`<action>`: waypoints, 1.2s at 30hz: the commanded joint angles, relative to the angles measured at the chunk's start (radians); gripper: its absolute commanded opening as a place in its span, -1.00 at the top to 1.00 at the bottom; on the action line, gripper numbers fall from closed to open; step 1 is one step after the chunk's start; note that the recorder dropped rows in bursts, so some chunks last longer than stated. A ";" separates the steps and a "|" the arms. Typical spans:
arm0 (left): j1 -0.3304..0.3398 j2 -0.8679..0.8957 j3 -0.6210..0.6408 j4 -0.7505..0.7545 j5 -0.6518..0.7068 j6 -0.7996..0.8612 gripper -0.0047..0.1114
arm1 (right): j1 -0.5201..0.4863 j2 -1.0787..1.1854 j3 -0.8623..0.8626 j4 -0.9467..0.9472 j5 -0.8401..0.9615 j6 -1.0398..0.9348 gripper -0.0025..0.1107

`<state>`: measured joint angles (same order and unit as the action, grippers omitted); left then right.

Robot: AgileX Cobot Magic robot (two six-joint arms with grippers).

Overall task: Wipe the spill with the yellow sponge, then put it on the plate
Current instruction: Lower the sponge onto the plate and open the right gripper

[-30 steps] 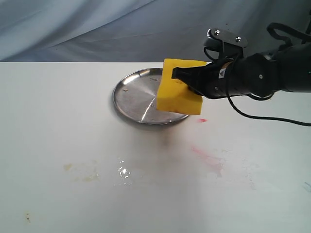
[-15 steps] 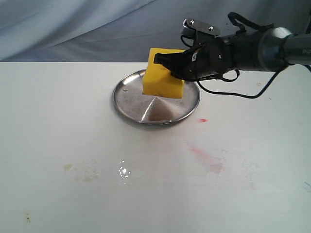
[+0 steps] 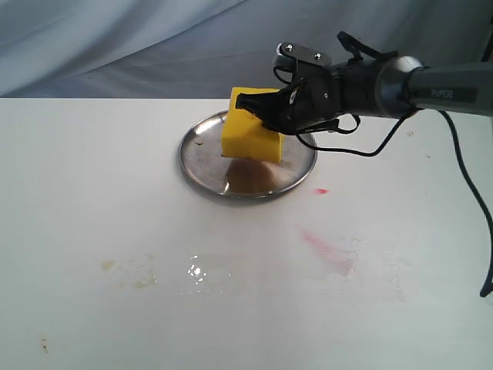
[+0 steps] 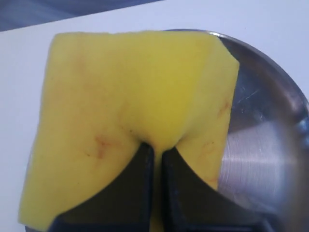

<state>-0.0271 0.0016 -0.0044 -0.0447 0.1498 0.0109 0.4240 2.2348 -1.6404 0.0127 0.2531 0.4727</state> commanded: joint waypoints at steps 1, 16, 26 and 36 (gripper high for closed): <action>-0.001 -0.002 0.004 0.001 -0.004 -0.003 0.89 | -0.004 0.041 -0.055 -0.001 0.029 -0.004 0.96; -0.001 -0.002 0.004 0.001 -0.004 -0.001 0.89 | -0.004 0.064 -0.055 0.017 0.057 0.056 0.38; -0.001 -0.002 0.004 0.001 -0.004 -0.003 0.89 | -0.004 0.041 -0.055 0.031 0.074 0.052 -0.15; -0.001 -0.002 0.004 0.001 -0.004 -0.001 0.89 | -0.004 -0.090 -0.027 -0.058 0.061 0.048 -0.15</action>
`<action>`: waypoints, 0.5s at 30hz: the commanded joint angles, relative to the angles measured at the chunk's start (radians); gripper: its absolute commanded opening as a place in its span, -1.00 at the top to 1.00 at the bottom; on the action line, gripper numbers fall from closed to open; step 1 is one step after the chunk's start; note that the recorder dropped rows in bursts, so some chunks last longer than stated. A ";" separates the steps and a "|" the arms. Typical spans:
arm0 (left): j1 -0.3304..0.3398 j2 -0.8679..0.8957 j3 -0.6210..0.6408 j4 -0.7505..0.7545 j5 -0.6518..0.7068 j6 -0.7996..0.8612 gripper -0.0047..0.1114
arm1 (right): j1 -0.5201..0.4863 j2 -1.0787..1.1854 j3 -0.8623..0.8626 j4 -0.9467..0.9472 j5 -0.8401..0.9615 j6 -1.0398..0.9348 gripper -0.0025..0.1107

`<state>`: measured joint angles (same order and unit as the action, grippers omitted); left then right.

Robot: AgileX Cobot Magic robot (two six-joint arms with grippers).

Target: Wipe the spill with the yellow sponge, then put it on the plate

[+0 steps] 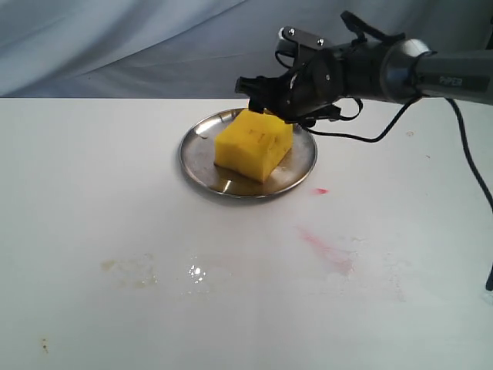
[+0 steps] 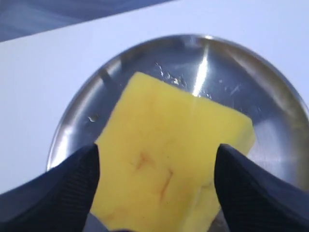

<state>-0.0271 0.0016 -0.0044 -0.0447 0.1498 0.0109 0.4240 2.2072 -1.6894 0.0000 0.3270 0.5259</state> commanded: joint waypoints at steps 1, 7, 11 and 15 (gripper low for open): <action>-0.001 -0.002 0.004 0.001 -0.004 -0.001 0.89 | -0.004 -0.078 0.037 -0.053 -0.025 -0.005 -0.15; -0.001 -0.002 0.004 0.001 -0.004 -0.001 0.89 | -0.006 -0.218 0.219 -0.100 -0.141 -0.054 -0.15; -0.001 -0.002 0.004 0.001 -0.004 -0.003 0.89 | -0.012 -0.309 0.344 -0.153 -0.223 -0.054 0.04; -0.001 -0.002 0.004 0.001 -0.004 -0.003 0.89 | -0.061 -0.431 0.490 -0.158 -0.302 -0.056 0.36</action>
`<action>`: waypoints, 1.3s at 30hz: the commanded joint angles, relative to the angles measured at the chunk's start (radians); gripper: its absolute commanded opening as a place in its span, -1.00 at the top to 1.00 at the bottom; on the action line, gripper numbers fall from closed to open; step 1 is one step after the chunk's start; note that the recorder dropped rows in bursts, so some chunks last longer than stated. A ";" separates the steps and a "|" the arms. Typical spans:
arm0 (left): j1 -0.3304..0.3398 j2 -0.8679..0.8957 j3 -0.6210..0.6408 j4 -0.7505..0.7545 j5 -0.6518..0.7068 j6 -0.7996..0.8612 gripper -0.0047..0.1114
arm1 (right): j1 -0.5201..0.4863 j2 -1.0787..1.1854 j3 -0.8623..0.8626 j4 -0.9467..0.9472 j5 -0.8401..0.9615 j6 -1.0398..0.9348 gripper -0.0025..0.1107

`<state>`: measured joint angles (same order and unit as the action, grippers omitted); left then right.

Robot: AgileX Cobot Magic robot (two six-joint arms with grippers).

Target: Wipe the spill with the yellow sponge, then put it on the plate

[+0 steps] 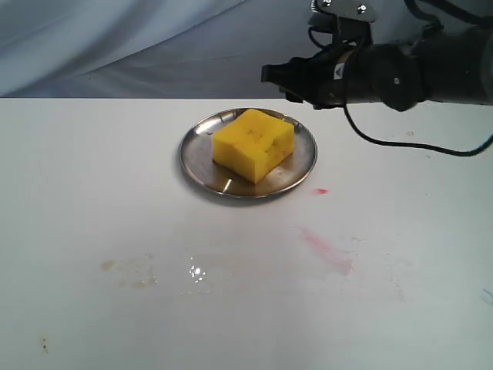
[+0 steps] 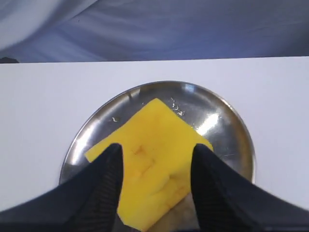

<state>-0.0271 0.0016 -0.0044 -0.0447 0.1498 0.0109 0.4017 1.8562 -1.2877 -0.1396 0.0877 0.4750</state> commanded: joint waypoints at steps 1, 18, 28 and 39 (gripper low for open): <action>-0.001 -0.002 0.004 0.001 -0.004 -0.003 0.89 | -0.067 -0.120 0.134 -0.018 -0.088 -0.007 0.44; -0.001 -0.002 0.004 0.001 -0.004 -0.003 0.89 | -0.366 -0.487 0.416 0.108 -0.270 -0.458 0.96; -0.001 -0.002 0.004 0.001 -0.004 -0.001 0.89 | -0.366 -0.723 0.487 0.237 -0.257 -0.706 0.96; -0.001 -0.002 0.004 0.001 -0.004 -0.003 0.89 | -0.366 -1.086 0.571 0.263 -0.240 -0.736 0.96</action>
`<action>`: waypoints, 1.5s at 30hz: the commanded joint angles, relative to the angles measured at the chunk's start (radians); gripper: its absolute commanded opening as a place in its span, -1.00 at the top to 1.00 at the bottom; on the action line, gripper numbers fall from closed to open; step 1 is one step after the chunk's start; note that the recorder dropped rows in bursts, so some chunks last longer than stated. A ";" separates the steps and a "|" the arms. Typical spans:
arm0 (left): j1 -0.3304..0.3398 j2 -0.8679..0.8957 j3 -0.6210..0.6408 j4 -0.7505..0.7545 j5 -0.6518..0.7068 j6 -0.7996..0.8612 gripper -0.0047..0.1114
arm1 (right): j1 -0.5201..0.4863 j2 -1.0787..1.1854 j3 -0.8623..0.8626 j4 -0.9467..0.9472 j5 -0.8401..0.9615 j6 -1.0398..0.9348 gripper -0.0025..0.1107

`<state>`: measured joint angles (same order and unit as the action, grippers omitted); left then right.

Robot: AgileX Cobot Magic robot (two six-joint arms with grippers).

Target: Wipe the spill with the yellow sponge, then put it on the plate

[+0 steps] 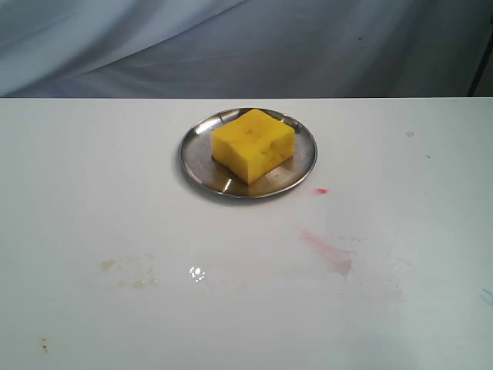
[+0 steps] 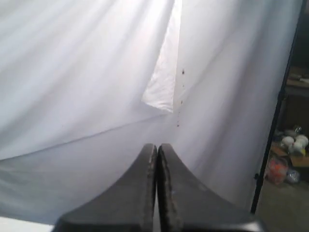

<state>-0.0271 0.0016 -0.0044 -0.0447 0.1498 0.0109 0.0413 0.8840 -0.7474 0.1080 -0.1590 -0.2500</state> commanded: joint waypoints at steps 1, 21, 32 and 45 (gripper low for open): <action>-0.001 -0.002 0.004 0.001 -0.004 -0.003 0.89 | -0.005 -0.149 0.039 0.016 0.013 -0.011 0.96; -0.001 -0.002 0.004 0.001 -0.004 -0.003 0.89 | -0.001 -0.620 0.146 0.016 0.230 -0.004 0.96; -0.001 -0.002 0.004 0.001 -0.004 0.002 0.89 | -0.002 -0.757 0.192 0.016 0.274 0.014 0.96; -0.001 -0.002 0.004 0.001 -0.004 -0.003 0.89 | 0.031 -0.884 0.192 0.012 0.376 0.046 0.96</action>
<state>-0.0271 0.0016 -0.0044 -0.0447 0.1498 0.0109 0.0627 0.0175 -0.5623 0.1206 0.1854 -0.2100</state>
